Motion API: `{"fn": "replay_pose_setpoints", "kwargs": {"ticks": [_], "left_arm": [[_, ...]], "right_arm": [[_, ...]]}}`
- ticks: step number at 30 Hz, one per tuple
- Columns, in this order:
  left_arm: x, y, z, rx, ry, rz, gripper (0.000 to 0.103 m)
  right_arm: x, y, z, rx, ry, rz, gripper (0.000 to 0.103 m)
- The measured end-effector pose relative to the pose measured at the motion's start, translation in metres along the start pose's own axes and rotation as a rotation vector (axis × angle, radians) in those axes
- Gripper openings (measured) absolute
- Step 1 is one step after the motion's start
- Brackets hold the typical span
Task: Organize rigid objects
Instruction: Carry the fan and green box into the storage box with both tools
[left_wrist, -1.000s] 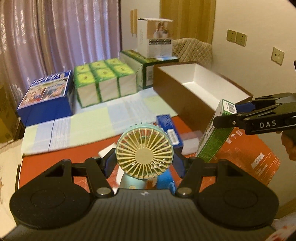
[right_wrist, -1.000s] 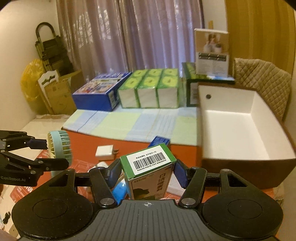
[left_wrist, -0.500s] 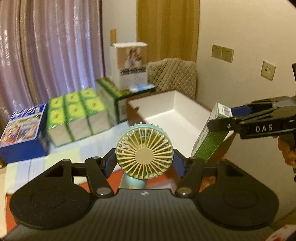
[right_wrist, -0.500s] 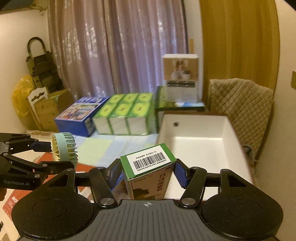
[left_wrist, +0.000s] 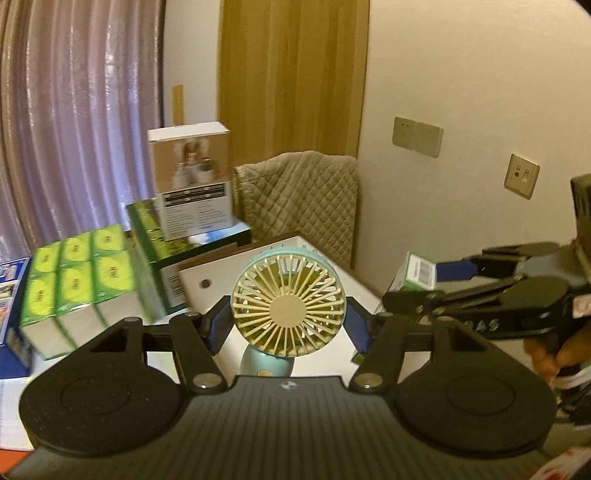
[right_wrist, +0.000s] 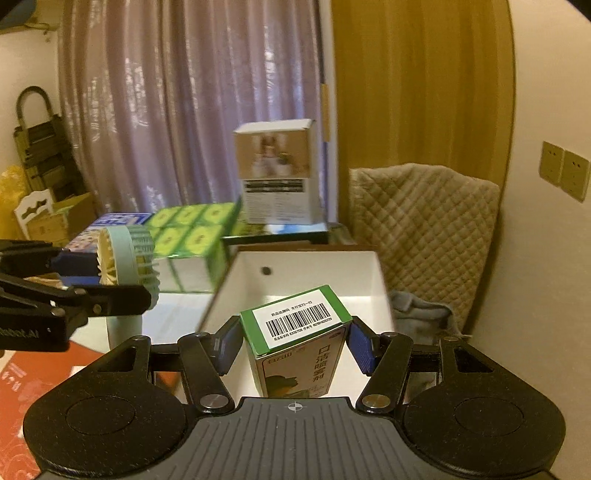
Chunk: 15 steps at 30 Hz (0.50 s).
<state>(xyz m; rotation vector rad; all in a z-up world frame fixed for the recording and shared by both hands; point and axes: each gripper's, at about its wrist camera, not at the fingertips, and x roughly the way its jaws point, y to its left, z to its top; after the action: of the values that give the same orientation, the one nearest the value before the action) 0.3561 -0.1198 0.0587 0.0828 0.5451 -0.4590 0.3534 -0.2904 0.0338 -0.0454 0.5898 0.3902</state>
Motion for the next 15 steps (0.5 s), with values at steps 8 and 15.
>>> {"fn": "replay_pose_setpoints", "kwargs": {"ticks": [8, 15], "left_arm": [[0.046, -0.019, 0.000, -0.027, 0.054, -0.019, 0.060], [0.090, -0.019, -0.032, -0.083, 0.201, -0.021, 0.060]], "right_arm": [[0.024, -0.036, -0.010, 0.022, 0.068, -0.042, 0.058], [0.045, -0.050, -0.030, 0.026, 0.153, -0.053, 0.058]]}}
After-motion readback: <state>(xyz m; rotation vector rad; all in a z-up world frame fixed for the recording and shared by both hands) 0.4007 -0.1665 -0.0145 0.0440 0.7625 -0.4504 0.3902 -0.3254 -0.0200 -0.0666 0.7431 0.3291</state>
